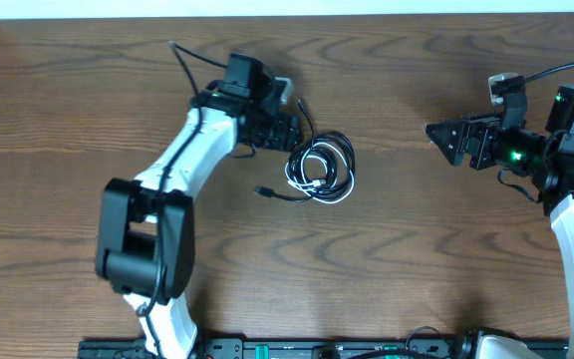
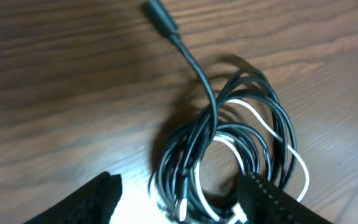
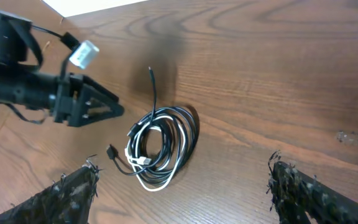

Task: Untangle cables

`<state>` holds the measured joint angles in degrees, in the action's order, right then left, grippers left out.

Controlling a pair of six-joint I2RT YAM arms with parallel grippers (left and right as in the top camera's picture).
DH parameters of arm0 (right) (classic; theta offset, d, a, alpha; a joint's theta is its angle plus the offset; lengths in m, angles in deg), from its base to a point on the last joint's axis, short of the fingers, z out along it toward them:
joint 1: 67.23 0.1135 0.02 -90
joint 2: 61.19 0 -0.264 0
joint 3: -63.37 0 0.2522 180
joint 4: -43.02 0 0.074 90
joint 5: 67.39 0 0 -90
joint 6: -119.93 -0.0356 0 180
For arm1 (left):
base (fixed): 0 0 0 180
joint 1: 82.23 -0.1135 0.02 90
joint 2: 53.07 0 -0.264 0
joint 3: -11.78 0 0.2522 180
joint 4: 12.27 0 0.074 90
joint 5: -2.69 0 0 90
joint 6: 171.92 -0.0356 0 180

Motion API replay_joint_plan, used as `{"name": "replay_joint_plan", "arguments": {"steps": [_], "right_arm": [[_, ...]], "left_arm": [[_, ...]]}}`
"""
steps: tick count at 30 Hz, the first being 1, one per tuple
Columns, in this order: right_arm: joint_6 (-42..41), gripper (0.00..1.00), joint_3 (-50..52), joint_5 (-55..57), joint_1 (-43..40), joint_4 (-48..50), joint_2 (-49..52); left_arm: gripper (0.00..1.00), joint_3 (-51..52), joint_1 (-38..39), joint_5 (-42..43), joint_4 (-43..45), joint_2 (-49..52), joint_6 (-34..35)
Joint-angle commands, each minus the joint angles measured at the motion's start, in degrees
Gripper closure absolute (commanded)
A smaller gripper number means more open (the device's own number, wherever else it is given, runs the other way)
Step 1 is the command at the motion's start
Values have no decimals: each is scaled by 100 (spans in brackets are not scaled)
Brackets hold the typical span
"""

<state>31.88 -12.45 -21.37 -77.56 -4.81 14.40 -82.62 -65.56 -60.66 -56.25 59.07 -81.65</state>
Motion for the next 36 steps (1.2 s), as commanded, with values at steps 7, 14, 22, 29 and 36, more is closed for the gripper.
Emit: {"name": "replay_joint_plan", "arguments": {"steps": [7,14,22,29,36], "right_arm": [[46,13,-96,15,26,-24,-20],[46,13,-96,15,26,-24,-20],[46,13,-92,17,26,-28,-15],[44,14,-92,13,46,-66,114],[44,14,-92,-9,350,35,238]], "left_arm": [[38,-90,114,-35,122,682,133],[45,-81,234,-37,166,844,133],[82,-48,326,-232,264,844,133],[93,-103,326,-219,269,507,522],[92,-114,326,-164,273,-758,885]]}}
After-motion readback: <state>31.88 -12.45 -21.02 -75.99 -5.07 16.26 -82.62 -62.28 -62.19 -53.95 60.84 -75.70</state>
